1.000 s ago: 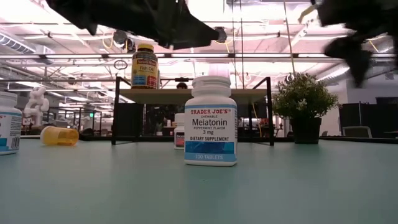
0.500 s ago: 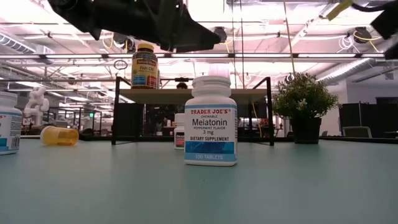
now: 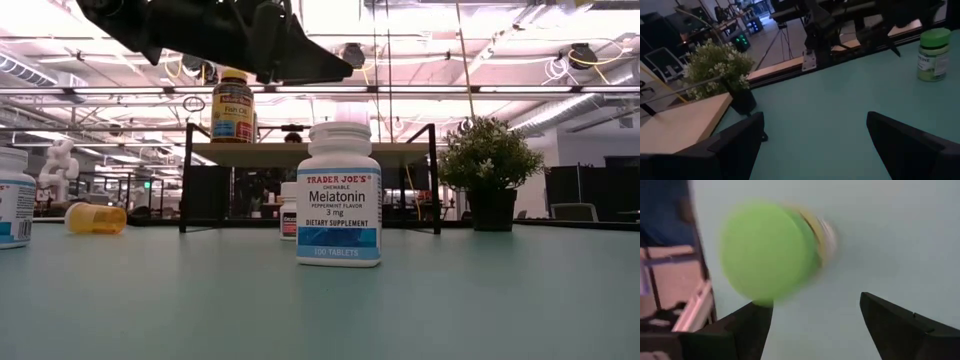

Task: Pick and place medicine bottles onto shelf by color
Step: Put the green pill bottle on the shelf

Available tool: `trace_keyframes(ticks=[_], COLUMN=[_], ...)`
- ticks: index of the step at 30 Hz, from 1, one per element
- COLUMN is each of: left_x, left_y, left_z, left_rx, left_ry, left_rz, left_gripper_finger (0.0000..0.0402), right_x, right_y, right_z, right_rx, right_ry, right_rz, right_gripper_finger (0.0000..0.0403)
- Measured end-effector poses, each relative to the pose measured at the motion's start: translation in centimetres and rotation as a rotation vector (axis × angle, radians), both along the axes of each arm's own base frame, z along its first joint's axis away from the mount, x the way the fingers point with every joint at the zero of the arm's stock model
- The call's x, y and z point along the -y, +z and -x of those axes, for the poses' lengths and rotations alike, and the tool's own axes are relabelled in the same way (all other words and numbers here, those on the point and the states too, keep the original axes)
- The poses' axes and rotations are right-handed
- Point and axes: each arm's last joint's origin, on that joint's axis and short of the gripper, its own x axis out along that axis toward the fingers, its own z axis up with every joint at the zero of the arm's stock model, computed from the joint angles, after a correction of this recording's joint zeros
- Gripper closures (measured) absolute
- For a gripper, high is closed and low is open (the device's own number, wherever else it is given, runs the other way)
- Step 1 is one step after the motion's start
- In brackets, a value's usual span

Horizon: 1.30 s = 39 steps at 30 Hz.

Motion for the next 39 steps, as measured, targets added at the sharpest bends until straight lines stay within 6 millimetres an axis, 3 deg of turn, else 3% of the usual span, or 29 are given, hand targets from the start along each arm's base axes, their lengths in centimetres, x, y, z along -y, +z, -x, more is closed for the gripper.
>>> trace_keyframes(ticks=[7, 17, 25, 31, 39], left_x=[-0.1, -0.1, -0.1, -0.1, -0.1], left_y=[0.1, 0.1, 0.1, 0.1, 0.1], left_z=[0.0, 0.0, 0.0, 0.0, 0.0], left_rx=[0.007, 0.008, 0.015, 0.016, 0.015], left_ry=[0.004, 0.007, 0.006, 0.005, 0.006], left_rz=[0.002, 0.012, 0.013, 0.014, 0.015], left_gripper_finger=[0.0046, 0.0046, 0.0046, 0.0046, 0.0046], right_x=[0.3, 1.3, 3.0, 4.5, 5.7], right_y=[-1.9, -4.5, -6.1, -7.0, -7.5], right_z=[0.2, -0.7, -1.5, -0.9, -1.1], right_rx=[0.076, 0.314, 0.662, 0.916, 0.918], right_ry=[0.025, 0.116, 0.218, 0.297, 0.243], right_rz=[0.009, -0.069, -0.05, -0.041, -0.021], right_gripper_finger=[0.0136, 0.018, 0.0186, 0.0186, 0.0186])
